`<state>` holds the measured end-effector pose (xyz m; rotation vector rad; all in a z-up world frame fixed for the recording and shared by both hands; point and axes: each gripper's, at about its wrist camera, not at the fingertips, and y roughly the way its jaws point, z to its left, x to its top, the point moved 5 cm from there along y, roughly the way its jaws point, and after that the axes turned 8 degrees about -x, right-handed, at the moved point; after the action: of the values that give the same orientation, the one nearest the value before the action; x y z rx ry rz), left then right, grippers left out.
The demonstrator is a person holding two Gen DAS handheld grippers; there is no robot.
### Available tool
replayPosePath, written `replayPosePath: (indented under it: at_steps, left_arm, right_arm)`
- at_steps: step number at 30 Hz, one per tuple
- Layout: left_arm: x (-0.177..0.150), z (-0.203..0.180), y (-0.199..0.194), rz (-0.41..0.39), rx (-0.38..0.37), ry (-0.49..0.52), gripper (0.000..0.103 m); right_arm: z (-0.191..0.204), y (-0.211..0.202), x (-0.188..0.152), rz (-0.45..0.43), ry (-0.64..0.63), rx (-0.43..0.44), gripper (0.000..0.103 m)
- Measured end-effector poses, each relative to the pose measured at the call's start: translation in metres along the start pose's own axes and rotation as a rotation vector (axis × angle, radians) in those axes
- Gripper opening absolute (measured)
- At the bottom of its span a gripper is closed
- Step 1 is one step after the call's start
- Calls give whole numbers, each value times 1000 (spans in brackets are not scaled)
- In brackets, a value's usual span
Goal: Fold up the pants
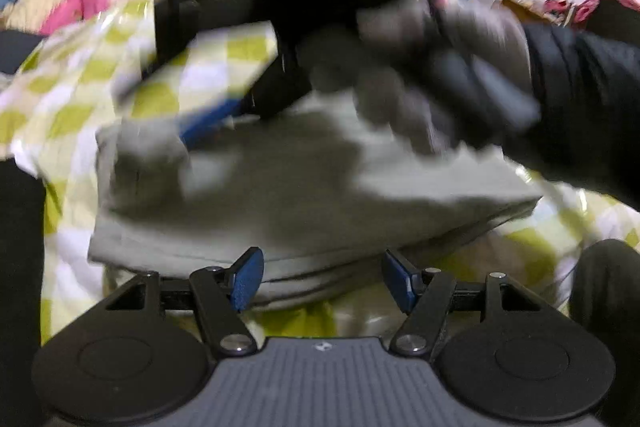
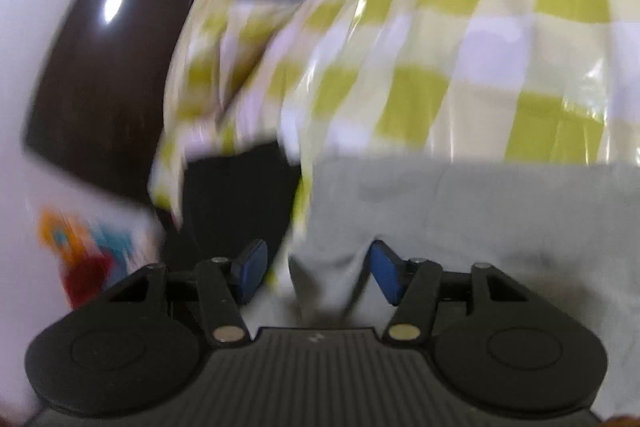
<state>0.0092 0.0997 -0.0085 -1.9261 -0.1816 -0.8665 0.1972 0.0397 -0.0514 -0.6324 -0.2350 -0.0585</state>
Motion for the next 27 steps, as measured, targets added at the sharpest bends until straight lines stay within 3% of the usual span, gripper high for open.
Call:
replayPosePath:
  at_steps: [2, 4, 9, 15, 18, 21, 27]
  left_arm:
    - [-3, 0, 2, 17, 12, 2, 78]
    - [-6, -3, 3, 32, 16, 13, 78]
    - [-4, -9, 2, 36, 13, 54, 78]
    - [18, -10, 4, 12, 17, 147, 79]
    - [17, 0, 22, 70, -28, 118, 84]
    - [19, 10, 35, 129, -38, 131, 84]
    - [51, 44, 18, 148, 112, 163, 92]
  right_arm:
    - [-3, -6, 12, -67, 80, 30, 69]
    - [3, -15, 14, -104, 61, 55, 69]
    - [6, -61, -4, -190, -18, -15, 69]
    - [-36, -154, -49, -304, 47, -209, 69]
    - [-66, -202, -83, -363, 122, -333, 69]
    - [-88, -227, -111, -392, 201, -394, 70]
    - [-113, -219, -127, -383, 225, -385, 70]
